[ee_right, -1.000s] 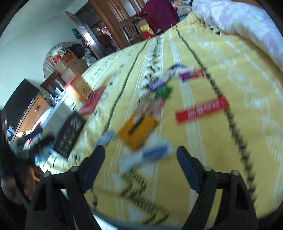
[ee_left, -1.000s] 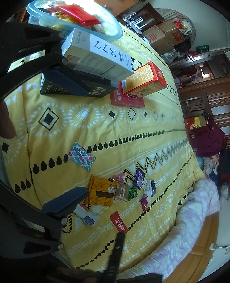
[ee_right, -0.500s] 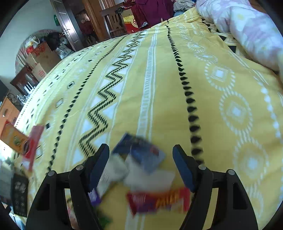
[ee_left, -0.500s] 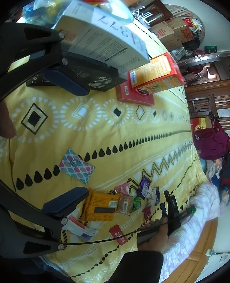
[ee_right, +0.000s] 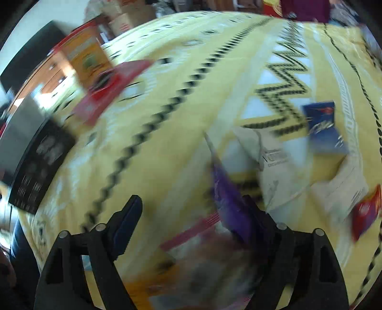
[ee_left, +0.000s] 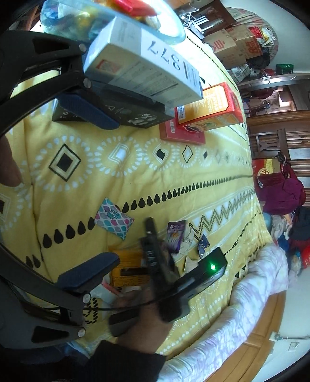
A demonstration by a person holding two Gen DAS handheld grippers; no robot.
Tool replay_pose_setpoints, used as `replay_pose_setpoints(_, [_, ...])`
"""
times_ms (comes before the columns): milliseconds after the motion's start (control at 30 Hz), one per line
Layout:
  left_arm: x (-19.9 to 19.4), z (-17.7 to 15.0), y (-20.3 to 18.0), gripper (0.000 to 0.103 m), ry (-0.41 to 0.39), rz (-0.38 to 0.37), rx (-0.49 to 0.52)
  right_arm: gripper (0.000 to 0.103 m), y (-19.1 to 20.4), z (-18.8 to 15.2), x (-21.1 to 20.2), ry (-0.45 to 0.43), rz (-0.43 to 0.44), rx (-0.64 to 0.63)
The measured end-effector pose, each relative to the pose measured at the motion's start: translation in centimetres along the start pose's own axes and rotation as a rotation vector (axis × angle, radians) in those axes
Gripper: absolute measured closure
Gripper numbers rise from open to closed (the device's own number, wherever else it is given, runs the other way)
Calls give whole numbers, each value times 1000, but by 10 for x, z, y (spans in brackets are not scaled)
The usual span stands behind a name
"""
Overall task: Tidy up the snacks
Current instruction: 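Grasp the orange biscuit packet with the right tool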
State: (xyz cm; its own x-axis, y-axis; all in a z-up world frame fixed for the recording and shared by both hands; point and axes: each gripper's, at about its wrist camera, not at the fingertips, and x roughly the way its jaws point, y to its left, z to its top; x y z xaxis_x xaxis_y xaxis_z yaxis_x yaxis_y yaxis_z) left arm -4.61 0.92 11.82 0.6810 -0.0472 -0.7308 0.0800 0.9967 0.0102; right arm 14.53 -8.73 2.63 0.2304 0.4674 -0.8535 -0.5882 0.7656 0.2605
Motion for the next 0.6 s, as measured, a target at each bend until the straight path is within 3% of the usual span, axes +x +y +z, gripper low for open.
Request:
replay_pose_setpoints(133, [-11, -5, 2, 0, -6, -9, 4, 19, 46, -27, -28, -29, 72, -16])
replay_pose_setpoints(267, [-7, -11, 1, 0, 16, -21, 4, 18, 28, -44, -96, -201, 82, 125])
replay_pose_setpoints(333, [-5, -11, 1, 0, 31, -29, 2, 18, 9, -61, -121, -244, 18, 215])
replay_pose_setpoints(433, [-3, -13, -1, 0, 47, -42, 2, 16, -17, -84, -125, -196, -48, 317])
replay_pose_setpoints(533, [-3, -16, 0, 0, 58, -38, 10, 16, -17, -95, -115, -119, -84, 279])
replay_pose_setpoints(600, [-3, -18, 2, 0, 67, -28, 3, 16, -14, -100, -115, -117, -81, 270])
